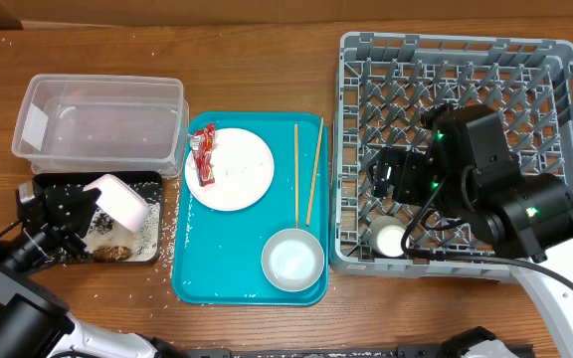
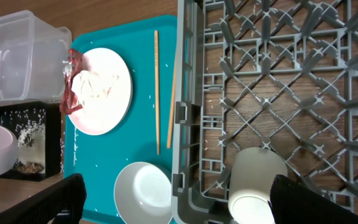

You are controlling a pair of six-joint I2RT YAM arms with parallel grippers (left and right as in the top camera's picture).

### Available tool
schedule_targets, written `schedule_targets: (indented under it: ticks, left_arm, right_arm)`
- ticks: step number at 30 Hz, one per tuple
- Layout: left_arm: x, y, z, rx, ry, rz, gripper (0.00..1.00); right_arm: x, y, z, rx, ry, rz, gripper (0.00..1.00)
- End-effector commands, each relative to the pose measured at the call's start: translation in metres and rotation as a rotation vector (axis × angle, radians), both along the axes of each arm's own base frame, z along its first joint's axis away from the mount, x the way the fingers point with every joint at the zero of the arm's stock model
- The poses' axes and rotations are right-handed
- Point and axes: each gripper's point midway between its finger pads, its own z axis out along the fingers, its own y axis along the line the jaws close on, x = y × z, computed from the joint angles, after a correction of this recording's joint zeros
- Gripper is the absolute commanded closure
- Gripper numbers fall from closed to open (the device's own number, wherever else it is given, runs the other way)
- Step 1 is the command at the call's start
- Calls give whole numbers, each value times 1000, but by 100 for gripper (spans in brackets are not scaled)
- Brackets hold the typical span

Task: Sort waste into correct bins and load items into the dishwasher
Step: 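Grasp the pink bowl with the left gripper and dump rice onto black tray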

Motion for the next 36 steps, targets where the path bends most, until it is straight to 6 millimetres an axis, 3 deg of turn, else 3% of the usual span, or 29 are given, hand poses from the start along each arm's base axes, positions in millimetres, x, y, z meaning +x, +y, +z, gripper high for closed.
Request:
schedule_targets:
  ticks: [1,9,16,21,25,30,32,36]
  left_arm:
    - [4,6,7,98,-113,12,96]
    - [-1,-1,10,176,-137,-41,96]
    - [-11,-51,45,496,-224,-289,96]
    - [-11,-78,32,801,66,-409,96]
    - [-13,-120,33,1054,154,-468,96]
    - [-37,-157,4,1320,352,-529,96]
    - [-49,-177,-15,1353,385,-583,96]
    - [-71,-198,-58,1374,495,-617,96]
  right_arm:
    - [1,1,6,11,-19,-1,4]
    - [1,1,6,11,-19,-1,3]
    - [1,1,6,11,-20,0,4]
    - [2,1,7,12,-23,0,3]
    - [3,2,8,15,-29,-1,3]
    - [4,3,9,18,-35,0,2]
    - [4,2,9,17,-34,-1,2]
    - [3,2,8,16,-33,0,1]
